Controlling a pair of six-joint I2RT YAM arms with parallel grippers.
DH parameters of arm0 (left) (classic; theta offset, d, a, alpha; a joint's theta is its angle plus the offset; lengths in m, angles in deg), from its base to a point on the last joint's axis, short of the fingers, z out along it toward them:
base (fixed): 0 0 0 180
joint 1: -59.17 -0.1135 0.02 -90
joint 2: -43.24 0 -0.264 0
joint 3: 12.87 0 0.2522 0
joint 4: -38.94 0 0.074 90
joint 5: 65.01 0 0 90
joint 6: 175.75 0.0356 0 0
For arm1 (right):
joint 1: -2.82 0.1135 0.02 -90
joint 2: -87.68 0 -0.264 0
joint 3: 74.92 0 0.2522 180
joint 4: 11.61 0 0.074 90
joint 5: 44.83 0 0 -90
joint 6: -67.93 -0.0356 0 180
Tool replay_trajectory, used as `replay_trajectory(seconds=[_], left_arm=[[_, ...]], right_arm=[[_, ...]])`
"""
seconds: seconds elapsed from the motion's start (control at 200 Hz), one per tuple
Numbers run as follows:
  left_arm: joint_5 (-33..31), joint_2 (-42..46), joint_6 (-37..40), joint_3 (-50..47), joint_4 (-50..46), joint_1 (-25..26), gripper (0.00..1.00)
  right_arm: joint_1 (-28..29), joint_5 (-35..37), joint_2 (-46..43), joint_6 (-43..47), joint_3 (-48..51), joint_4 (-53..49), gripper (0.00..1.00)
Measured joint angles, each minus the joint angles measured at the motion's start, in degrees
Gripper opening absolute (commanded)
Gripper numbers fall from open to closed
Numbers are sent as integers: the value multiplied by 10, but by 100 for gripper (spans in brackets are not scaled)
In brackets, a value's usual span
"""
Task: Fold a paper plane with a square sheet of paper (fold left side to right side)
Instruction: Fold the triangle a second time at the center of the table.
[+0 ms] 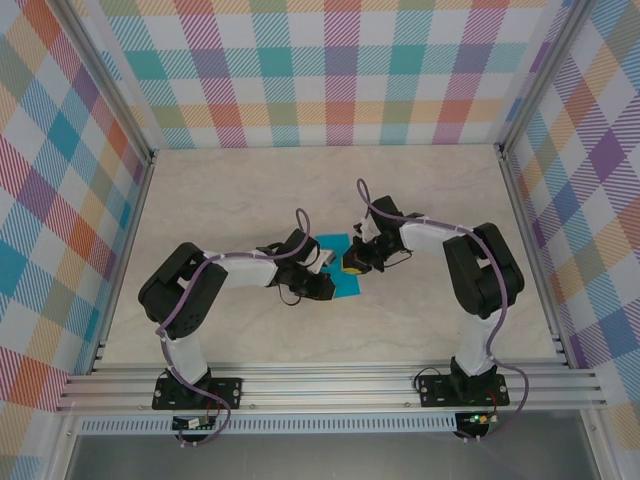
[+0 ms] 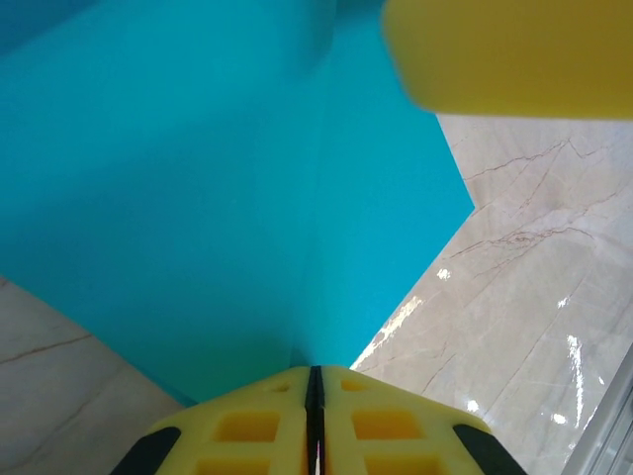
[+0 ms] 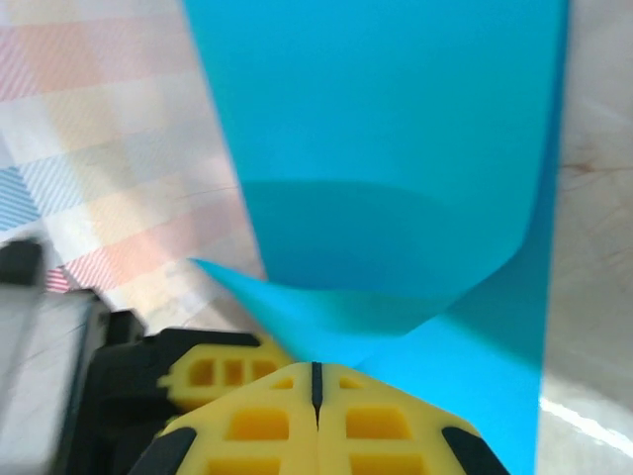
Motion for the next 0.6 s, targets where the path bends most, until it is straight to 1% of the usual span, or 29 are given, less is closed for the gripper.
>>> replay_trajectory(seconds=[0.275,0.6], left_arm=[[0,2,0,-2,2,0,7],[0,2,0,-2,2,0,7]], right_arm=[[27,-19,-8,7,2,2,0],[46,-18,40,7,2,2,1]])
